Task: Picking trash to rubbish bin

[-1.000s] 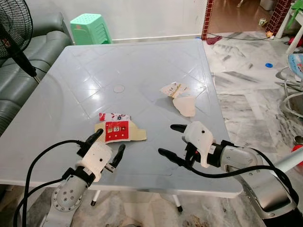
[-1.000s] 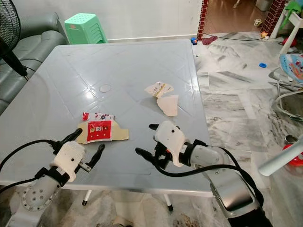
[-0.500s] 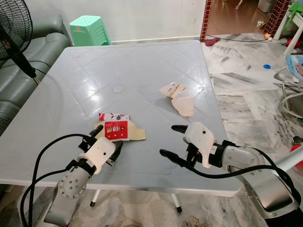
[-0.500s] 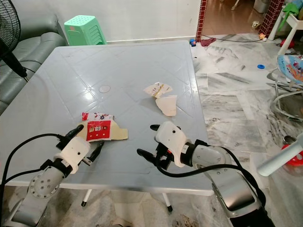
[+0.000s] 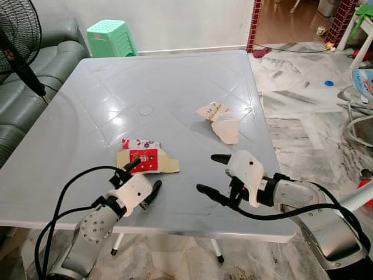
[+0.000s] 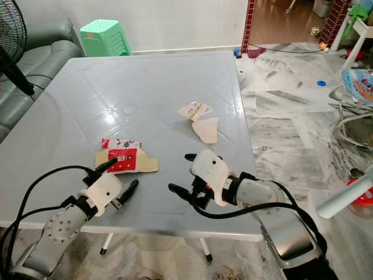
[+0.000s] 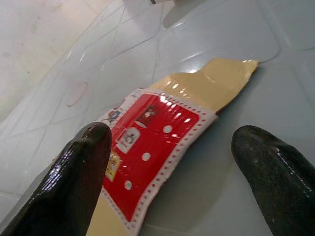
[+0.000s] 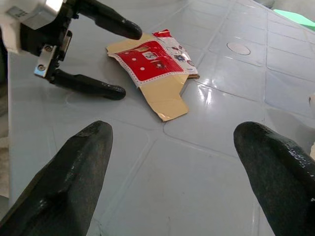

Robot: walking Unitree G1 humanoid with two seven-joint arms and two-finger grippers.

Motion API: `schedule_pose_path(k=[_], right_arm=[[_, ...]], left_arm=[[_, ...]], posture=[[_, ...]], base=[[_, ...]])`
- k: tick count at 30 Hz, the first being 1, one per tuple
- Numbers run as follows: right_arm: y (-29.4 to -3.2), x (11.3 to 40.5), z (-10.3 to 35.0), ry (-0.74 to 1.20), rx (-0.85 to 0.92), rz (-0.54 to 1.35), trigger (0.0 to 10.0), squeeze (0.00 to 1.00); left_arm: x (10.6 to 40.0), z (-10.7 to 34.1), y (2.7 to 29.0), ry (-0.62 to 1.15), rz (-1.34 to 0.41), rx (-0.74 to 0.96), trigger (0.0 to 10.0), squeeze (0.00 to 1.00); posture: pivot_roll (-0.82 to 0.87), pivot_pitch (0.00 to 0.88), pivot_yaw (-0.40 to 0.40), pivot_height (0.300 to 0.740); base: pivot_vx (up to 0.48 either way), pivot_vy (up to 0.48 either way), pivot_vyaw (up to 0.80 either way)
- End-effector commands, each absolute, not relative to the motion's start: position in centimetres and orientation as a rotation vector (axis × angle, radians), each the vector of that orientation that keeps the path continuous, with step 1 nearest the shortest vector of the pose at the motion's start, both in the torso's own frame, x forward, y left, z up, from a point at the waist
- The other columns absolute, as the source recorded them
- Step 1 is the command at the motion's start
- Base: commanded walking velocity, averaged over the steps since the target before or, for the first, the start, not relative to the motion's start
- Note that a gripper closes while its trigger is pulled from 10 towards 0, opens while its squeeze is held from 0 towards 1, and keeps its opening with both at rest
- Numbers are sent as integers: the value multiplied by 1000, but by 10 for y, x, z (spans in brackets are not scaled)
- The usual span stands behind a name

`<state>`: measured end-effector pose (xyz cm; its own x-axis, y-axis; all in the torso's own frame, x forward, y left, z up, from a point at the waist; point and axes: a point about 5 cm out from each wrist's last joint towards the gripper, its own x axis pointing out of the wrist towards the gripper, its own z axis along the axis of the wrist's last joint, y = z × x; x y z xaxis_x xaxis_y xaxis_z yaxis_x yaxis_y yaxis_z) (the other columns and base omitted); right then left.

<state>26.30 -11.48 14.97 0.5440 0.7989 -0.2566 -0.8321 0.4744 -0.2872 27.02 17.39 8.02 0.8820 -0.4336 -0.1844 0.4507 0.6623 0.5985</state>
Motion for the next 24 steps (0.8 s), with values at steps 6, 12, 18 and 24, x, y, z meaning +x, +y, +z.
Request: schedule_pose_path(k=[6, 12, 18, 24], right_arm=[[-113, 262, 155, 65, -414, 998, 10000, 0], [-113, 261, 156, 63, -413, 994, 10000, 0], [-114, 261, 156, 66, -414, 986, 10000, 0], [-115, 261, 156, 69, -414, 984, 10000, 0]], left_arm=[[280, 72, 198, 114, -414, 760, 10000, 0], [288, 69, 205, 148, -374, 749, 0, 0], [291, 67, 201, 141, -387, 733, 0, 0], [292, 65, 199, 136, -396, 728, 0, 0]], posture=[[-73, 52, 70, 740], [-79, 55, 73, 740], [-86, 60, 74, 740], [-88, 62, 74, 740]], base=[[0, 0, 0], [0, 0, 0], [0, 0, 0], [0, 0, 0]])
